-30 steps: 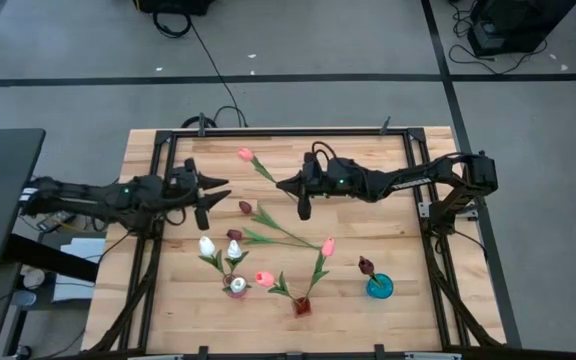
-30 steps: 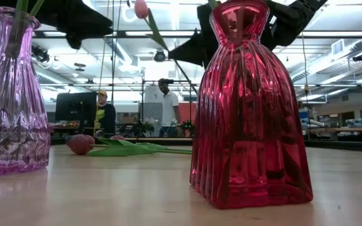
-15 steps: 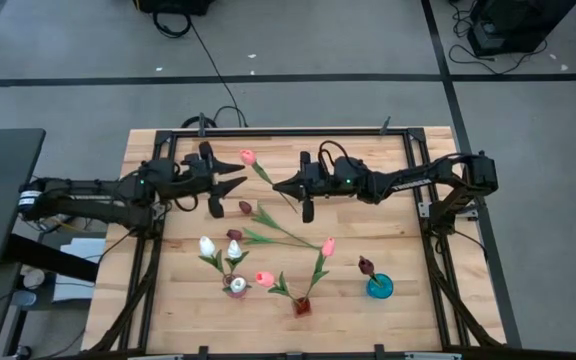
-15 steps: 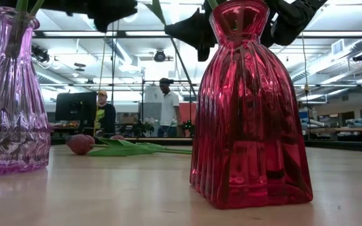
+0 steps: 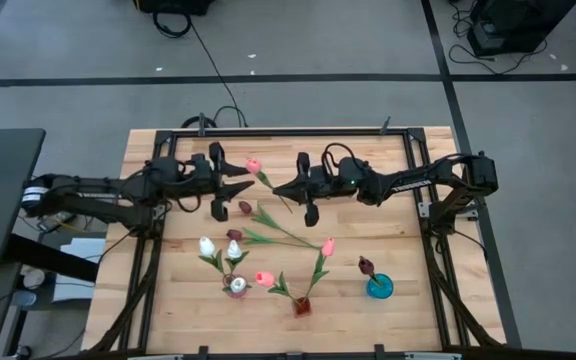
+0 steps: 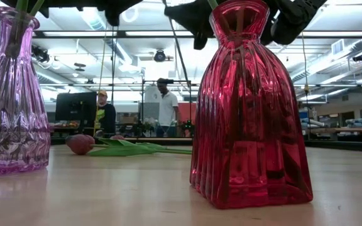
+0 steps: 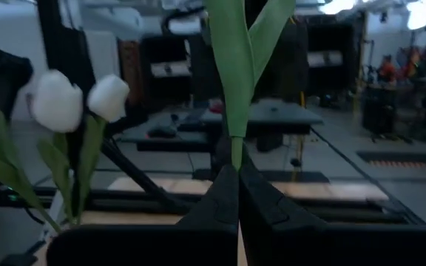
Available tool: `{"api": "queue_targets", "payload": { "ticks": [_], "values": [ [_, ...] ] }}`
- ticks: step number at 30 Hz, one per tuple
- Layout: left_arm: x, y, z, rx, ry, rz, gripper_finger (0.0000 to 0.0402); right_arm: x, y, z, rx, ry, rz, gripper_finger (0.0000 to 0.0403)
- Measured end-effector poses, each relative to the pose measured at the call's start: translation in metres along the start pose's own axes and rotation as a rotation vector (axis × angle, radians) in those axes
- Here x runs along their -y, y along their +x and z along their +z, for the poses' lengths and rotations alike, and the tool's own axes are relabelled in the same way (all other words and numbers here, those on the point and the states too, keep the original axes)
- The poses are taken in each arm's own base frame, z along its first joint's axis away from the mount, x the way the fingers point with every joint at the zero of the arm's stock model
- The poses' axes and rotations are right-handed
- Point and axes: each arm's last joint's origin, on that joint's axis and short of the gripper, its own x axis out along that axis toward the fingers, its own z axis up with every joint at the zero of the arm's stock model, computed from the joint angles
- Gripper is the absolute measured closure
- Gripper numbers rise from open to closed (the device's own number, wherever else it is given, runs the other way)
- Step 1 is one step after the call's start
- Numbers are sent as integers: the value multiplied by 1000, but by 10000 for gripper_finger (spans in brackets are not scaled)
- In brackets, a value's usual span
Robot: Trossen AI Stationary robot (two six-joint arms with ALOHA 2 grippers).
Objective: Sort flowers into vase by color
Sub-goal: Put the pink flower into the red vase
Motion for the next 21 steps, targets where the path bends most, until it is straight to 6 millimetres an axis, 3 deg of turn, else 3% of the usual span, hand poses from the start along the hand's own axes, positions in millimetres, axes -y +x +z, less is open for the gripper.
{"api": "queue_targets", "payload": {
  "ticks": [14, 21],
  "values": [
    [4, 41, 13, -46, -22, -108, 260, -1, 0, 6, 64, -17, 16, 396],
    [4, 46, 12, -46, -21, -116, 260, -1, 0, 6, 62, -17, 20, 395]
  ]
}}
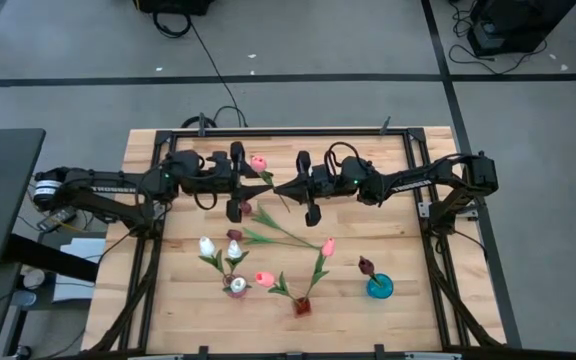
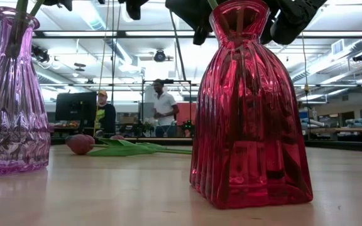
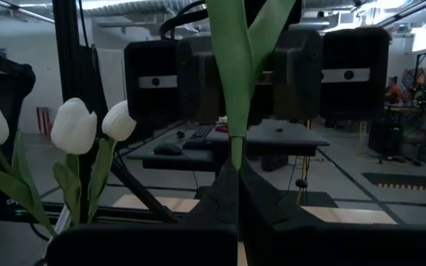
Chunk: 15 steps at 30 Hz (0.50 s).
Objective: Sort flowers into vase by color
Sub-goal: Put the pink flower into the red vase
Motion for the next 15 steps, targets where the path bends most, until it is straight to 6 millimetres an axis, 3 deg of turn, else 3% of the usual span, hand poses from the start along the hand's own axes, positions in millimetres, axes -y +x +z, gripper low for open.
{"api": "queue_targets", "payload": {
  "ticks": [9, 15],
  "values": [
    [1, -1, 6, 52, -7, -29, 267, -1, 0, -1, -7, 3, 23, 394],
    [1, -1, 6, 55, -28, -34, 343, -1, 0, -1, -10, 4, 23, 392]
  ]
}}
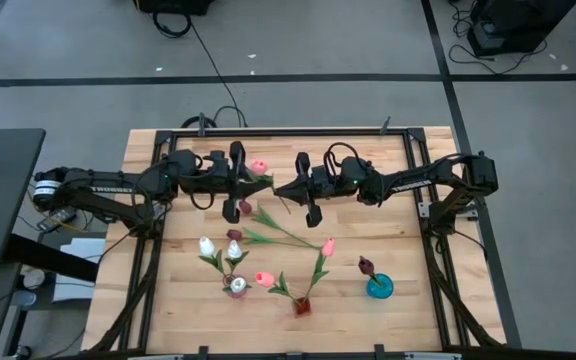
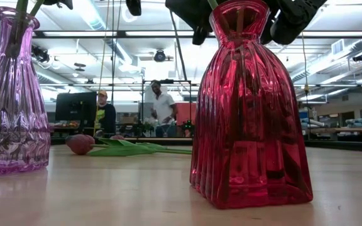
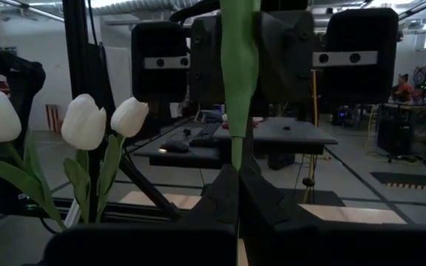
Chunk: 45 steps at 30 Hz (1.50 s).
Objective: Sort flowers into vase by color
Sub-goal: Put the pink flower into the red vase
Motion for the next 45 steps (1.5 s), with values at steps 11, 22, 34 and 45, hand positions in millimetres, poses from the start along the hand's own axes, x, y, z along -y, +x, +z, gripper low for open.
{"api": "queue_targets", "payload": {
  "ticks": [11, 22, 34, 45],
  "values": [
    [2, -3, 2, -6, -41, -152, 391, 0, -4, 3, -35, 90, 110, 320],
    [19, -16, 84, -9, -9, -258, 394, 2, -29, 33, -180, 160, 104, 270],
    [88, -13, 140, 45, -12, -394, 394, 6, -55, 45, -334, 208, -115, 270],
    [154, 25, 149, -1, 21, -289, 393, 5, -70, 45, -444, 275, -313, 270]
  ]
}}
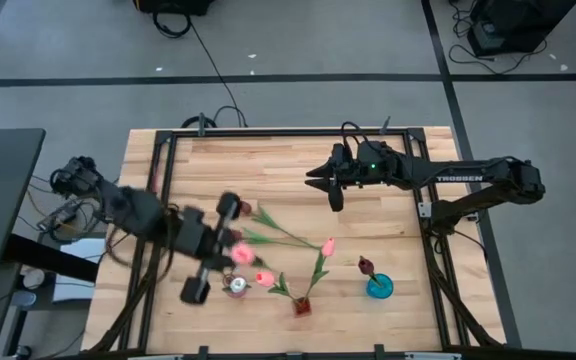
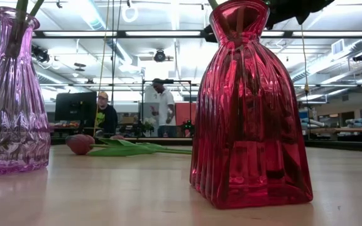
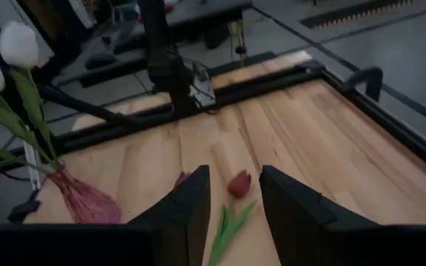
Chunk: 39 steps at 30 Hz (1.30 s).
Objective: Sort flowers into vase by color
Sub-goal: Put the pink flower into the red vase
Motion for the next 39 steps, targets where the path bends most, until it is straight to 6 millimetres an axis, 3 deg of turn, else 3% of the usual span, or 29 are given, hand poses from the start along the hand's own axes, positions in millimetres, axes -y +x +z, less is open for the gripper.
{"api": "queue_targets", "payload": {
  "ticks": [6, 13, 21, 25, 31, 39],
  "values": [
    [29, 13, 10, 77, -11, 0, 392, -2, 0, -1, -2, 28, -1, 270],
    [63, 47, -32, -48, 32, 112, 394, -6, 0, -7, -57, 97, -11, 270],
    [97, 62, -63, -136, 49, 126, 396, -3, -18, -10, -125, 154, -96, 271],
    [102, 69, -78, -167, 66, 166, 396, -6, -21, -5, -87, 141, -82, 271],
    [89, 78, -119, -183, 38, 216, 397, -8, -20, -4, -49, 124, -115, 271],
    [71, 77, -145, -102, -38, 215, 397, -6, -16, -21, -40, 118, -116, 271]
  ]
}}
